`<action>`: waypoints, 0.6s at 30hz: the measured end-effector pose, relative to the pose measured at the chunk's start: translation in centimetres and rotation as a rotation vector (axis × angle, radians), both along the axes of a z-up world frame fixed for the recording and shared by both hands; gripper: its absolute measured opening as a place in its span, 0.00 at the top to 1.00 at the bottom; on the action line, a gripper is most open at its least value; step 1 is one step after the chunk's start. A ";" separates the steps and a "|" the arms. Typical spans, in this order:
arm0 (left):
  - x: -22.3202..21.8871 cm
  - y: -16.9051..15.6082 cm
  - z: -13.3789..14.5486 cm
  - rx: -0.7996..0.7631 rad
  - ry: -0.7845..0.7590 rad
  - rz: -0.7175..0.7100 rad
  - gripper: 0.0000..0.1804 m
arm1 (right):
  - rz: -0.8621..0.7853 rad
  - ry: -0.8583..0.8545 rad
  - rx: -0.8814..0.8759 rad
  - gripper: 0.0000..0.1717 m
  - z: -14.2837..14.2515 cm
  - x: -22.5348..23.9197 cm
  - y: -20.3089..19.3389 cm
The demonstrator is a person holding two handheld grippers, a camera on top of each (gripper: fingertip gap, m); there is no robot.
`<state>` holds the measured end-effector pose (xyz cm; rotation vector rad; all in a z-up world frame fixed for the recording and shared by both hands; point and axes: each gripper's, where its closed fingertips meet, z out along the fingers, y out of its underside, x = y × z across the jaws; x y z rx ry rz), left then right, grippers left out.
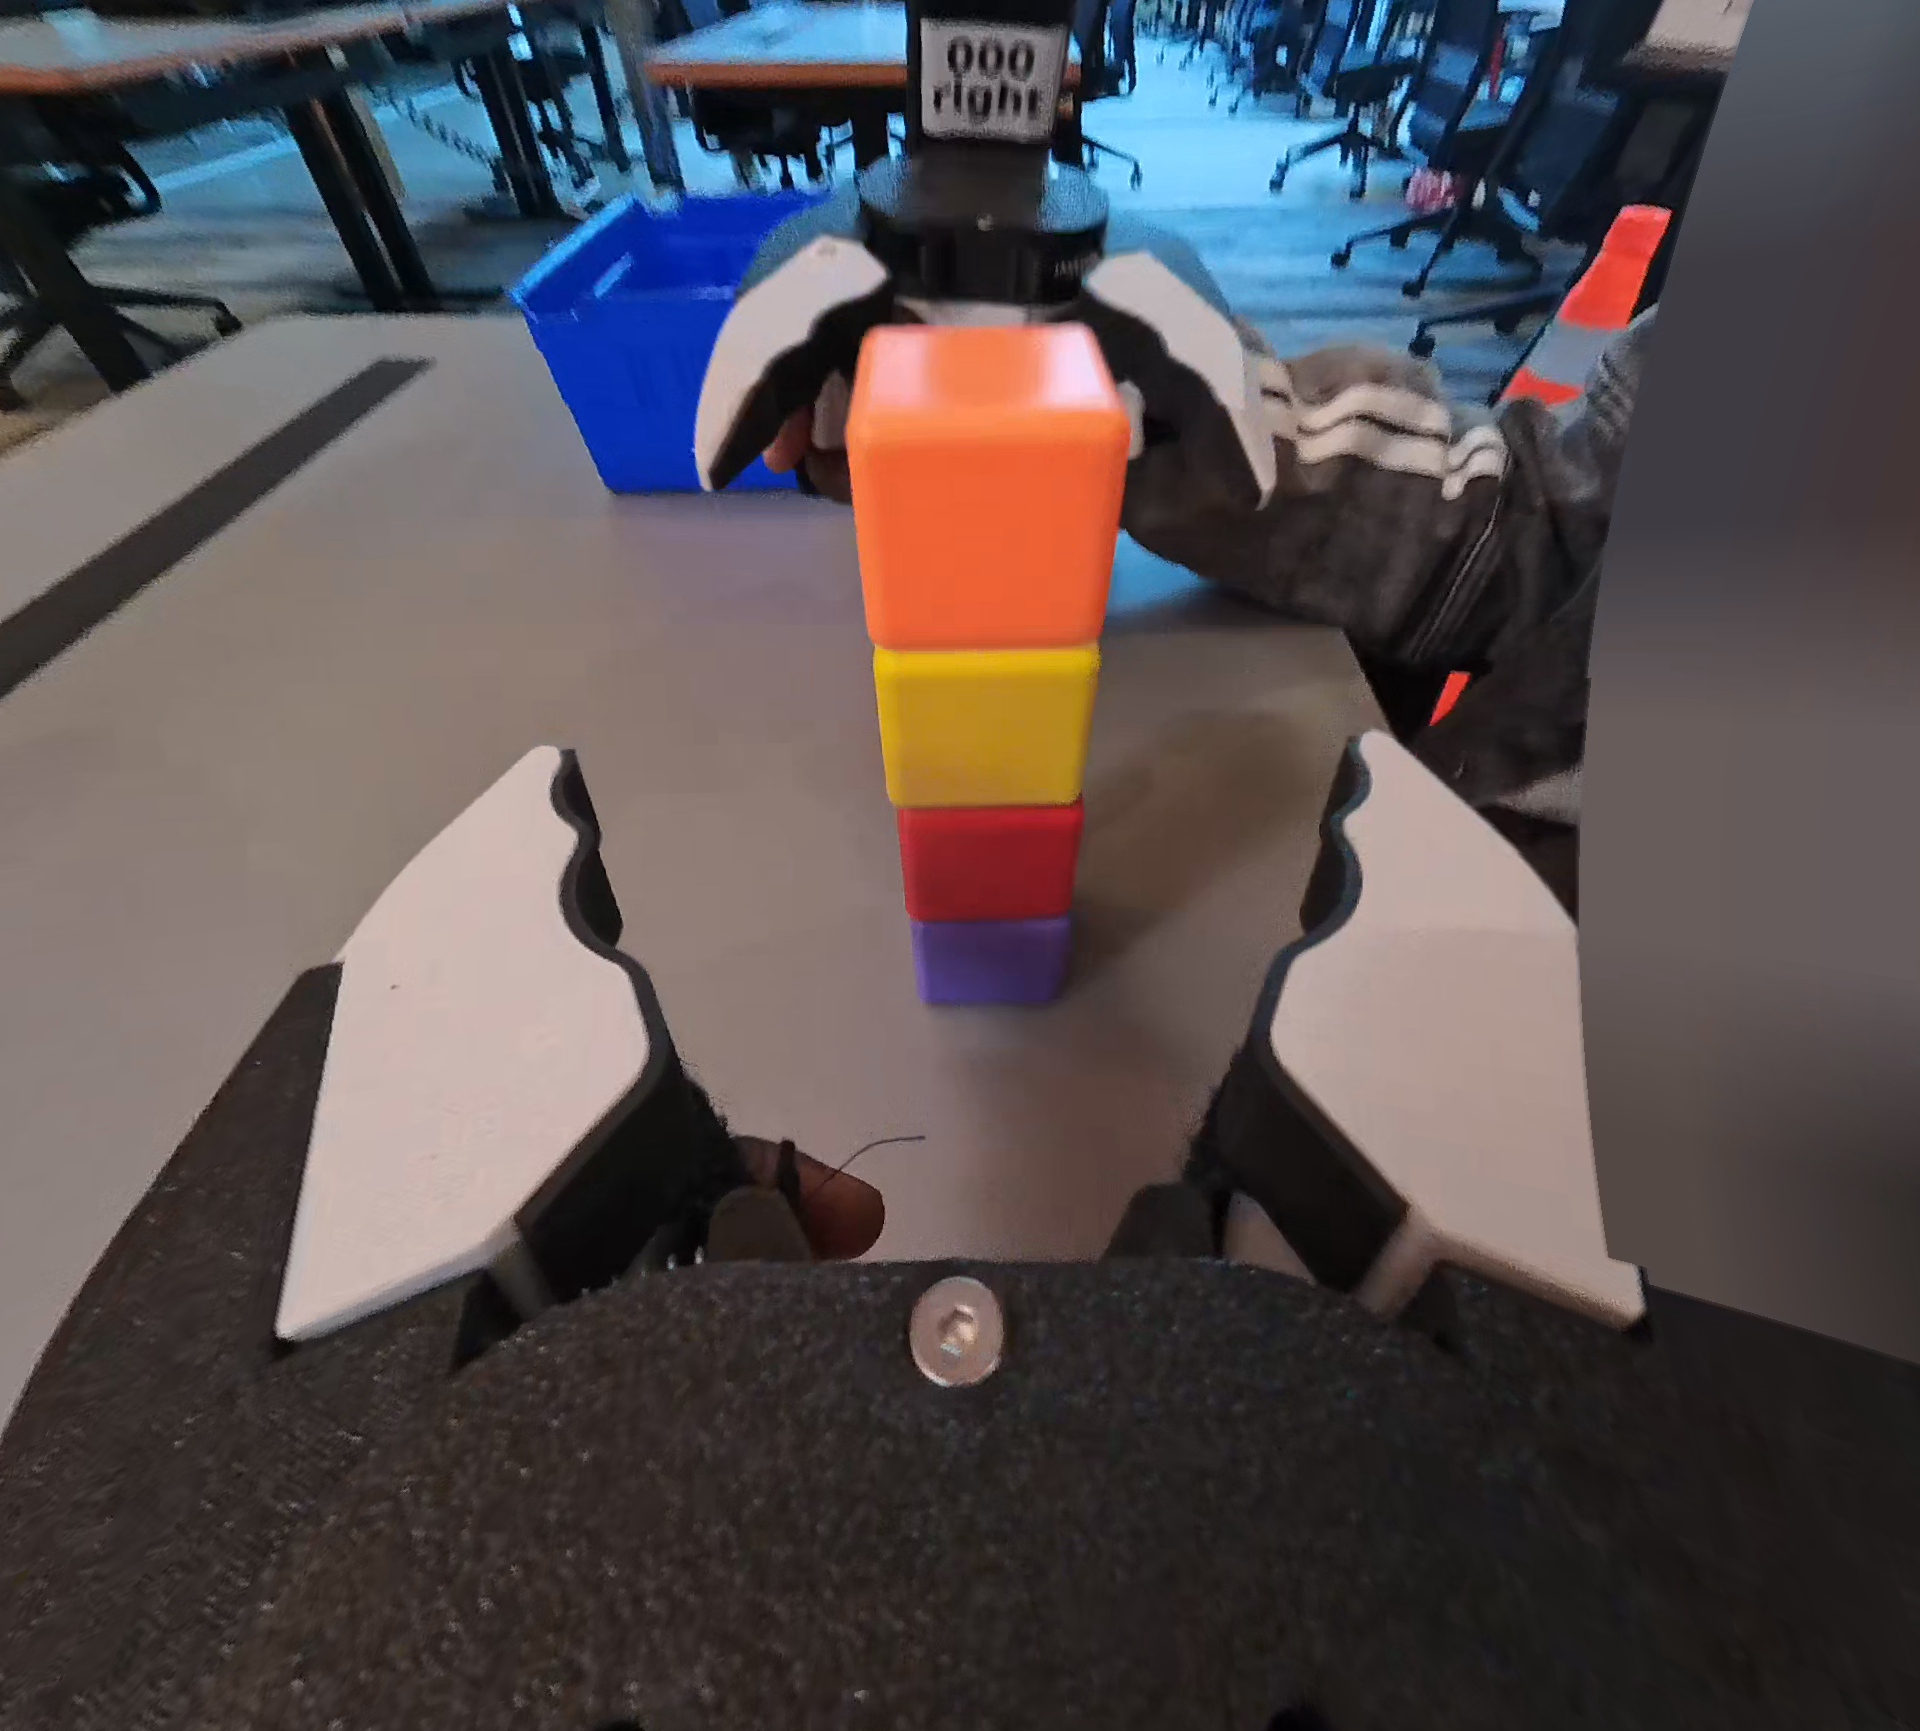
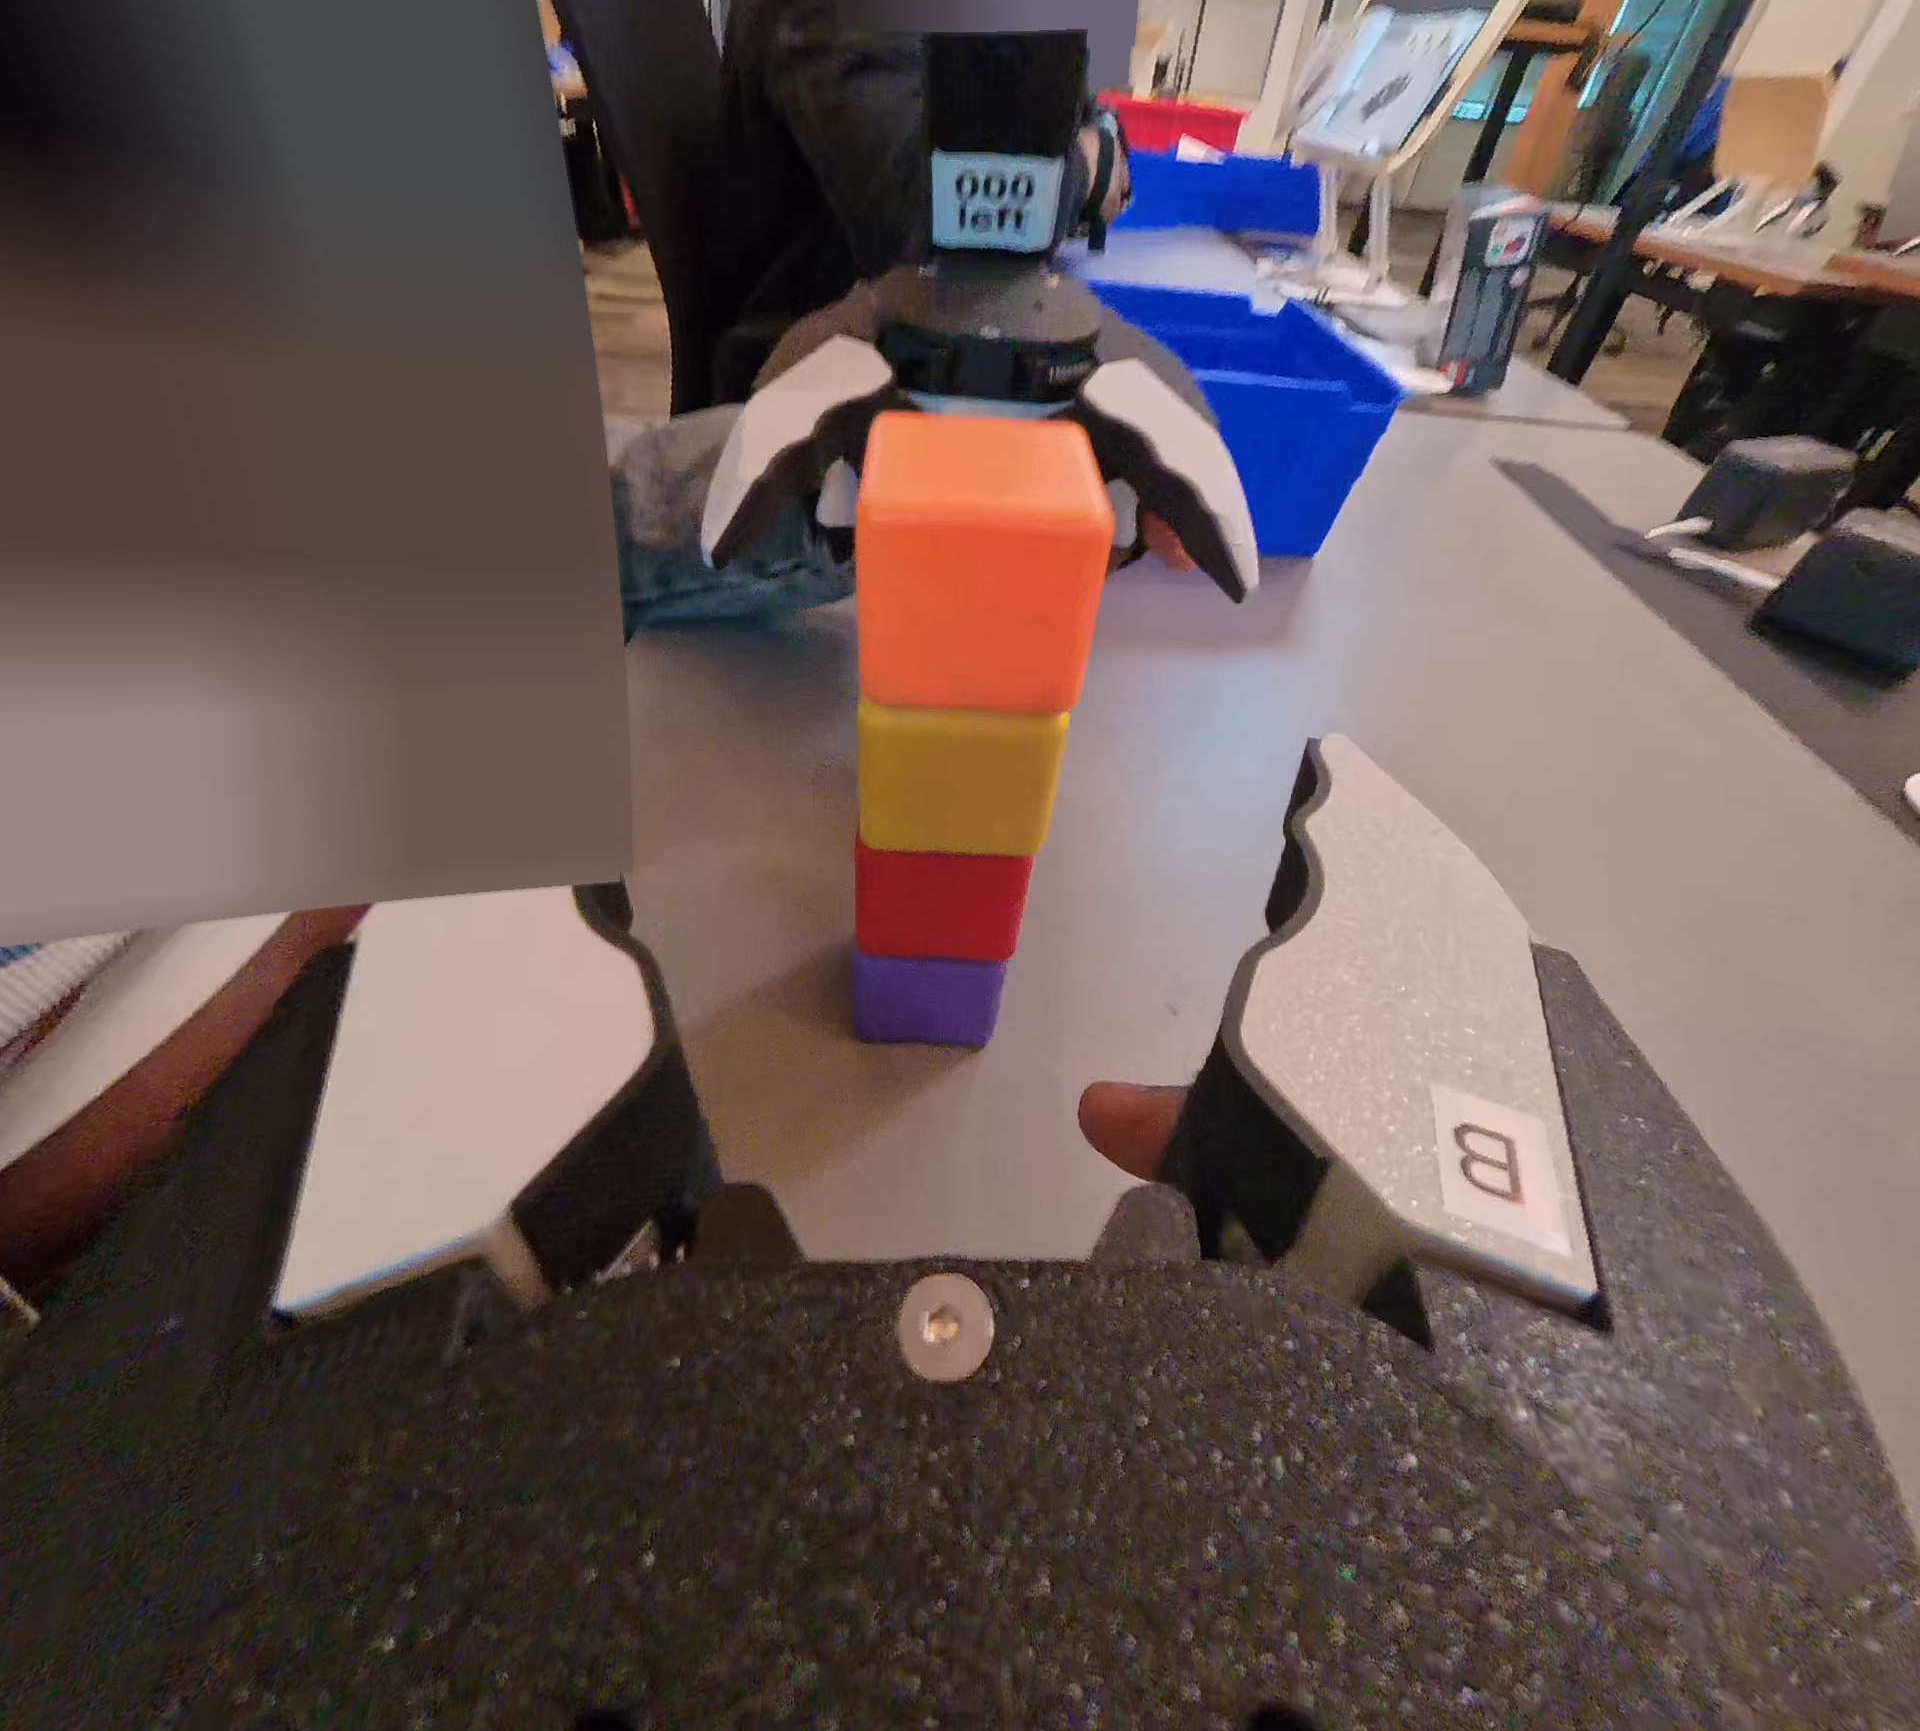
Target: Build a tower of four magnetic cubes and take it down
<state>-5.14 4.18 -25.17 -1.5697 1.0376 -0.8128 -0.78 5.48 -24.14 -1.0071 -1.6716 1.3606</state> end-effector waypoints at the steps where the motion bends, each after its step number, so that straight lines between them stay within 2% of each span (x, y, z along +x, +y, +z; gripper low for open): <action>1: 0.1 0.0 -0.6 -0.012 0.031 -0.004 0.28 | 0.005 -0.030 0.012 0.30 -0.6 -0.1 -0.1; 12: 0.4 -0.6 -5.4 -0.095 0.263 -0.049 0.28 | 0.023 -0.262 0.150 0.32 -5.6 -0.3 -0.4; 15: 0.5 -0.6 -5.5 -0.097 0.270 -0.056 0.28 | 0.014 -0.291 0.168 0.32 -6.2 -0.4 -0.2; 18: 0.7 -0.8 -4.3 -0.070 0.208 -0.073 0.30 | 0.011 -0.234 0.142 0.32 -5.1 -0.5 -0.3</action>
